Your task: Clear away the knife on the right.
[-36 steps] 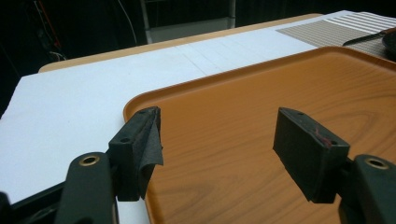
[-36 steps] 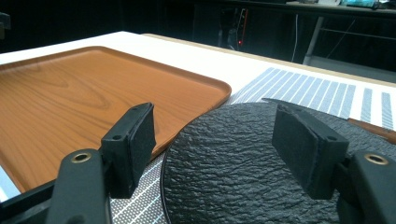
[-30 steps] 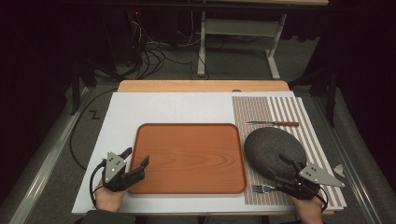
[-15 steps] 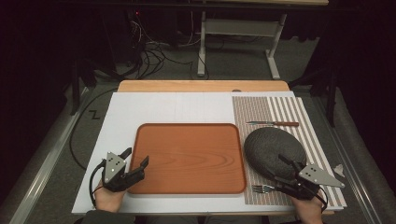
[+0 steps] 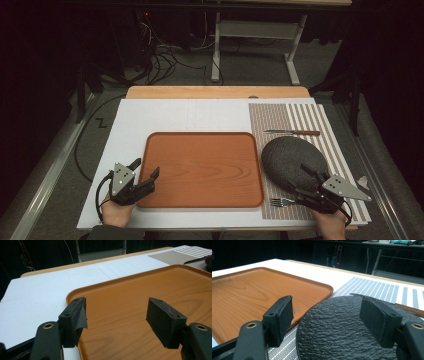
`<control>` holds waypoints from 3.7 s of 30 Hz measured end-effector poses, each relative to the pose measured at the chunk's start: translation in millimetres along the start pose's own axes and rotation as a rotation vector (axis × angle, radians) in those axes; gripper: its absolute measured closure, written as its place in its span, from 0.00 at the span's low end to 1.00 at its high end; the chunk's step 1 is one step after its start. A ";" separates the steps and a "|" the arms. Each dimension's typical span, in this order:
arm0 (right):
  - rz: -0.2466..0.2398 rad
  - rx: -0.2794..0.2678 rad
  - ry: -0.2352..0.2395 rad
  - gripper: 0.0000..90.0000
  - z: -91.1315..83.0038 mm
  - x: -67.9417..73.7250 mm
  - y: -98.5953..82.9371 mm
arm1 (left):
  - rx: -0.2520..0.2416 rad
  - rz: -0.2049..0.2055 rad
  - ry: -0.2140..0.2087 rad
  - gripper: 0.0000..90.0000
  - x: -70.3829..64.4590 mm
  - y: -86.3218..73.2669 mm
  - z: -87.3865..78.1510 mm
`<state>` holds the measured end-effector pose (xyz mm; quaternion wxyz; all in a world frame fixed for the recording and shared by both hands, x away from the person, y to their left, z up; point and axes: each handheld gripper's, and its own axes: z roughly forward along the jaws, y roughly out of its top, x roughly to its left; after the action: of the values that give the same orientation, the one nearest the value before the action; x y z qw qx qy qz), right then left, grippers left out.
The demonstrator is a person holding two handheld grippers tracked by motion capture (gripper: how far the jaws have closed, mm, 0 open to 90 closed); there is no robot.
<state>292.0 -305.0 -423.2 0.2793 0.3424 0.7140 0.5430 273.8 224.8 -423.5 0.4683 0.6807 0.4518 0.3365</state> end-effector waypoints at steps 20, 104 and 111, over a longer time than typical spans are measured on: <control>-0.010 -0.003 0.009 0.31 0.8 -8.0 10.3 | 0.000 -0.007 0.008 0.36 0.4 -0.1 0.5; 0.105 0.149 -0.187 0.38 36.6 -107.7 41.3 | 0.016 0.000 0.015 0.36 -0.9 -0.7 2.6; 0.112 0.180 -0.184 0.40 43.9 -116.5 47.0 | 0.014 -0.004 0.026 0.36 -0.2 -0.6 2.5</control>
<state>405.6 -363.4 -385.8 0.2809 0.4538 0.7111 0.4577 275.7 223.9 -424.9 0.4584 0.6786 0.4614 0.3412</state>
